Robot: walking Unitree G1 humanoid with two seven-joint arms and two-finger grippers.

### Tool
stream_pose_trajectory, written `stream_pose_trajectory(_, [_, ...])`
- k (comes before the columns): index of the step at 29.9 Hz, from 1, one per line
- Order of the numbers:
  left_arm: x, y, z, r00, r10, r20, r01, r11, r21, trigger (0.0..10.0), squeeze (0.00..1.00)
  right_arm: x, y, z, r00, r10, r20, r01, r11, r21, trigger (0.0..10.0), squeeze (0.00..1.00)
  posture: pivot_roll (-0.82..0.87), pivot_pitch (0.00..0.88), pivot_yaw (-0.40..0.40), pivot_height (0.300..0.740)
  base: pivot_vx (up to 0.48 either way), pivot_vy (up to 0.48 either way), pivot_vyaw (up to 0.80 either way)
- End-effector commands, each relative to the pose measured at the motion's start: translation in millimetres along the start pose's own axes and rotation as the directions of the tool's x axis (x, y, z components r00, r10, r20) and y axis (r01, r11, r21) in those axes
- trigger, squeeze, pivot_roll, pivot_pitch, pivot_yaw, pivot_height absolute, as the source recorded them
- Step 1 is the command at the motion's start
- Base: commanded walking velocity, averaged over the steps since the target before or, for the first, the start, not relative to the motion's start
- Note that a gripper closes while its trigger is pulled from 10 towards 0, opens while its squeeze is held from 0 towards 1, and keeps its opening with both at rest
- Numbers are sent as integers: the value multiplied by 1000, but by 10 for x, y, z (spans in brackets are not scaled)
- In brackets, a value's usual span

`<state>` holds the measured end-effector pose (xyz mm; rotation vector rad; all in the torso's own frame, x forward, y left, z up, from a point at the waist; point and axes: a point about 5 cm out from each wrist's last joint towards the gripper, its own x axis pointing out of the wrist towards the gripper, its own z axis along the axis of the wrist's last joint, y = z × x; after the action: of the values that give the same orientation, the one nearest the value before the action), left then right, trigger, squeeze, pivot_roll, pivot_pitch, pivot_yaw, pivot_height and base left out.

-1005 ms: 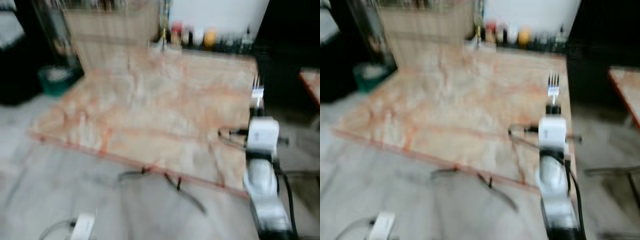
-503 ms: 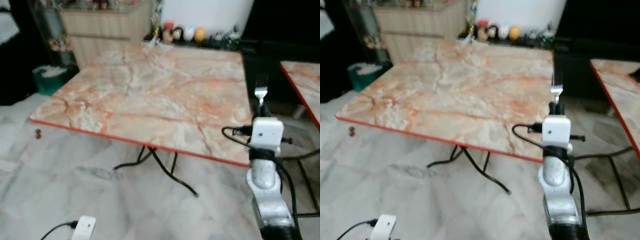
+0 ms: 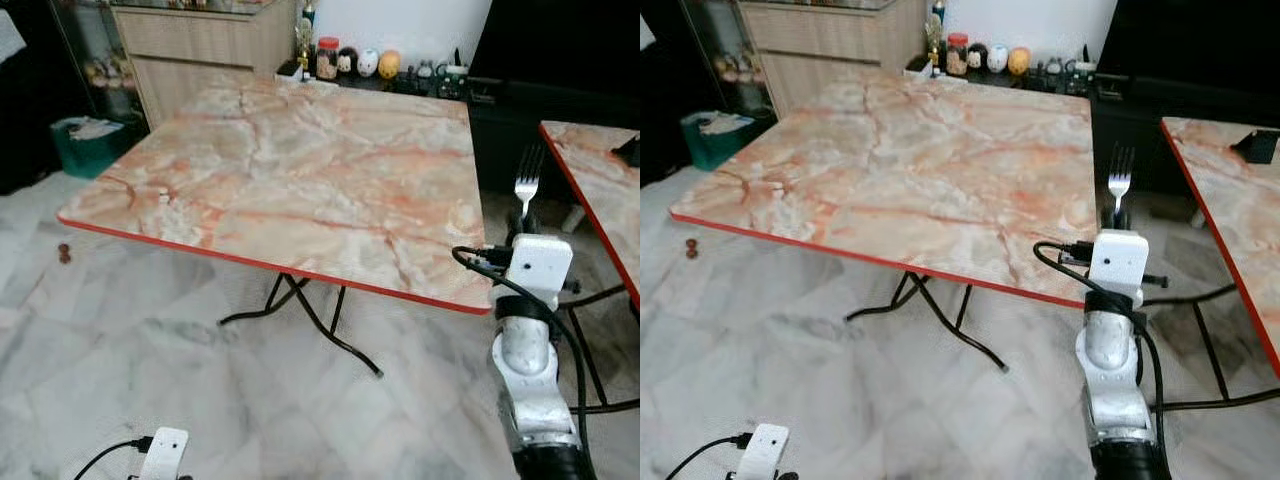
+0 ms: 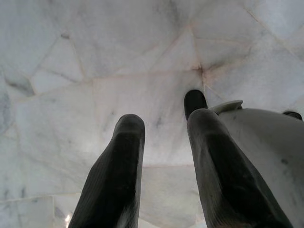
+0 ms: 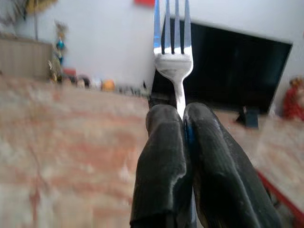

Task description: Setting the table

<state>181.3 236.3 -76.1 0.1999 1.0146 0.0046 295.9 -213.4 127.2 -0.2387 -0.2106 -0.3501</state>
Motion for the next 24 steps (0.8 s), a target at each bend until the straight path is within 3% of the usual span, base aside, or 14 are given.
stream_pose_trajectory(1, [2,4,14,1000,2,0,-2,1000,-8,10000,0,-32,-81,-69,999,-24,-27,24,1000,-10,10000,0,15,0,-46,740,0,0,0])
stream_pose_trajectory(9, [1,7,10,1000,-1,-1,1,1000,-5,10000,0,-436,-313,-498,957,-206,-203,197,978,-65,10000,0,16,0,-47,740,0,0,0])
stream_pose_trajectory(12, [0,6,8,1000,-2,-1,2,1000,-4,10000,0,-621,-429,-671,902,-313,-296,302,950,-86,10000,0,19,0,-48,740,0,0,0])
stream_pose_trajectory(14, [1,5,8,1000,-3,-1,3,1000,-2,10000,0,-732,-482,-829,839,-374,-395,372,924,-86,10000,0,17,0,-47,740,0,0,0])
stream_pose_trajectory(20, [1,-5,-5,1000,-11,-11,11,1000,-3,10000,0,-823,-484,-1064,765,-381,-520,407,911,-69,10000,0,22,0,-53,740,0,0,0])
stream_pose_trajectory(24, [0,-13,-9,1000,-15,-6,15,1000,-17,10000,0,-888,-382,-1268,705,-315,-636,361,931,-60,10000,0,23,0,-55,740,0,0,0])
